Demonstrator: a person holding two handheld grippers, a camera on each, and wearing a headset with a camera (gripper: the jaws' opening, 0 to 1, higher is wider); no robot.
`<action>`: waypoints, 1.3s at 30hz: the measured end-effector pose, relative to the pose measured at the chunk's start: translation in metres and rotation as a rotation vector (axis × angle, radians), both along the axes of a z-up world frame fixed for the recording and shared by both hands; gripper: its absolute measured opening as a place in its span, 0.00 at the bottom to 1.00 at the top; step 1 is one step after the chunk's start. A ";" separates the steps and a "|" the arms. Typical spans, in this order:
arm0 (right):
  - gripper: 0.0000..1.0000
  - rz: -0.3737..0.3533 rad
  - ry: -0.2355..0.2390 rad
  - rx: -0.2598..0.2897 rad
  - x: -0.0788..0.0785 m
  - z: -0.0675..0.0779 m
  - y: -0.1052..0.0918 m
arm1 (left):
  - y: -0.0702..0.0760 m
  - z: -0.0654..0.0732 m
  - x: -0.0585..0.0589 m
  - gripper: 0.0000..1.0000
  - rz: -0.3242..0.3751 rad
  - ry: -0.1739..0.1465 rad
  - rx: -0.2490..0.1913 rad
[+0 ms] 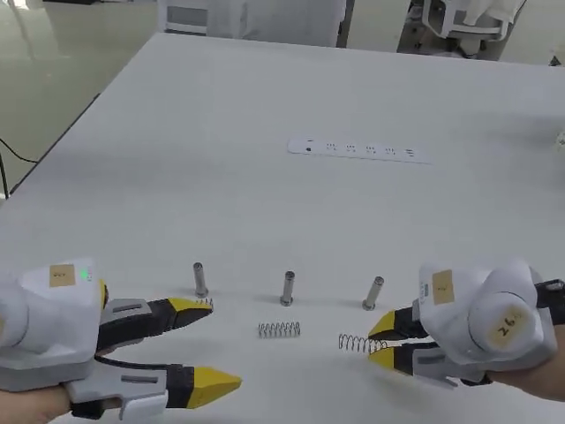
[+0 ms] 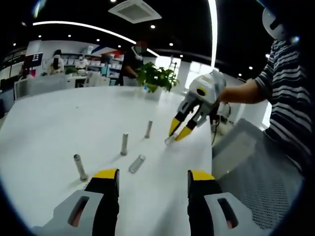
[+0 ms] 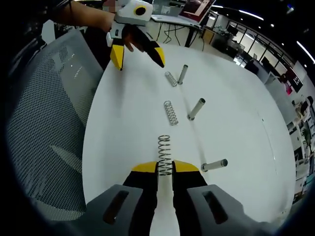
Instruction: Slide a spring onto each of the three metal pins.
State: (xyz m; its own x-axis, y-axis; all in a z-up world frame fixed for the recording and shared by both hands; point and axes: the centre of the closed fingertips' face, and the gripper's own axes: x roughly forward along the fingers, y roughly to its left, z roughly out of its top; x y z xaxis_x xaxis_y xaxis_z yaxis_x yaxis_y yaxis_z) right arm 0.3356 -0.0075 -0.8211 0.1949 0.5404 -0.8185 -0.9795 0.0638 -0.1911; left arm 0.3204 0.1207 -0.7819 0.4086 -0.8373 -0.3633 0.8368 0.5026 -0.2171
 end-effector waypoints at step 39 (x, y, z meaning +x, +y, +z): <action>0.08 0.089 0.001 0.034 -0.010 0.036 0.029 | -0.084 0.011 0.009 0.18 -0.232 -0.056 -0.103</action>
